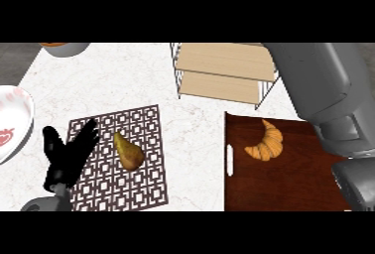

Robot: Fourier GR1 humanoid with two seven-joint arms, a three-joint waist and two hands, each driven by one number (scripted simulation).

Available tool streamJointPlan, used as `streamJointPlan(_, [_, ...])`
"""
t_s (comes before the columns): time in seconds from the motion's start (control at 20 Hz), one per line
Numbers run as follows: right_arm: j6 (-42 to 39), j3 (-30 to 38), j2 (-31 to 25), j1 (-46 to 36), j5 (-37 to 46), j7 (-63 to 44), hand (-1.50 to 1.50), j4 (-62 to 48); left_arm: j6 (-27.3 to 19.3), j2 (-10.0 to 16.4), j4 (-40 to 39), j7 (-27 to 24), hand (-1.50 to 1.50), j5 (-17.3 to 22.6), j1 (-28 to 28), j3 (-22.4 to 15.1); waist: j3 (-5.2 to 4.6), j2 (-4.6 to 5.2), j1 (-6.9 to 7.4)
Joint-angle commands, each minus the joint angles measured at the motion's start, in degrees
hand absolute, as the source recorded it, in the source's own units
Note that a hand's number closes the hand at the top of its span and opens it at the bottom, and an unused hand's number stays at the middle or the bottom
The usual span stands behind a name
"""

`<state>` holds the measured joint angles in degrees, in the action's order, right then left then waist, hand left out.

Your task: Pick the tomato from the tray and place it in the tiered shelf

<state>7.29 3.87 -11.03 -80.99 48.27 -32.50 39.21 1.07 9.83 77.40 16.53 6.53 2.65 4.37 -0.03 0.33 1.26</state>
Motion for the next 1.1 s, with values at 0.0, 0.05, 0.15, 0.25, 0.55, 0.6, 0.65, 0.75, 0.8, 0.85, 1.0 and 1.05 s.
streamJointPlan(0.0, [-0.58, 0.89, -1.13, -0.75, -0.67, 4.29, 1.50, -2.76, -0.75, -0.97, 0.37, -0.21, 0.00, -0.82, -1.70, -0.54, 0.00, -0.09, -0.12])
streamJointPlan(0.05, [-0.54, 0.33, -0.06, -2.22, 0.06, 1.75, 1.50, -1.76, 0.73, 0.52, -0.74, -1.43, 0.00, -0.28, -0.95, 0.60, -0.01, -0.17, -0.30])
streamJointPlan(0.15, [2.19, 0.63, 0.66, -0.03, 0.27, 3.44, 1.50, -3.36, -0.65, -1.63, 0.49, -0.36, 0.00, -1.00, -0.75, -1.06, 0.01, -0.15, -0.29])
streamJointPlan(0.25, [-2.11, -0.10, -1.83, -4.05, 1.61, 3.31, 1.50, -7.30, 1.03, 0.54, 2.45, 2.22, 0.00, 0.30, -0.82, -0.12, -0.01, -0.05, 0.24])
streamJointPlan(0.55, [8.72, 6.76, 0.05, -1.48, -3.21, 0.63, -1.50, -2.65, 0.60, 1.21, -3.66, 1.85, 0.00, 0.89, 5.61, 2.35, 0.00, 0.08, -0.57])
streamJointPlan(0.6, [7.18, 7.55, -1.63, -2.53, -3.99, -1.26, -1.50, -0.05, 2.52, 2.53, -0.18, 1.12, 0.00, 1.96, 1.35, 2.77, 0.03, -0.40, -0.58])
streamJointPlan(0.65, [9.31, 7.99, -0.23, -1.06, -4.41, 0.04, -1.50, -1.43, 0.24, -0.89, -0.47, -0.42, 0.00, -0.73, -0.06, -0.24, 0.02, -0.18, -0.32])
streamJointPlan(0.75, [10.89, 9.76, 0.50, -2.12, -6.30, 1.38, -1.50, -2.33, 1.43, 0.01, 1.27, 2.37, 0.00, 1.02, 0.40, 0.44, 0.03, -0.11, 0.11])
streamJointPlan(0.8, [12.17, 10.67, 1.37, -1.26, -7.77, 1.16, -1.50, 0.91, 1.06, 1.13, -2.05, 0.62, 0.00, 0.75, 1.85, 2.21, 0.02, -0.23, -0.65])
streamJointPlan(0.85, [12.72, 12.97, -0.61, -2.86, -9.27, 2.86, -1.50, -1.41, 1.09, 1.02, -1.81, -0.63, 0.00, 0.45, 1.88, 2.08, 0.01, 0.10, 0.08])
streamJointPlan(1.0, [14.93, 14.99, 0.96, -1.49, -12.36, 3.53, -1.50, 1.41, 0.41, -0.63, 1.95, 1.11, 0.00, -0.35, -1.42, -0.17, 0.06, -0.26, -0.01])
streamJointPlan(1.05, [15.48, 15.86, 0.72, -4.81, -12.74, 1.28, -1.50, 0.70, 0.13, -0.30, 1.39, 1.17, 0.00, -0.68, -0.27, 0.03, 0.03, -0.17, 0.14])
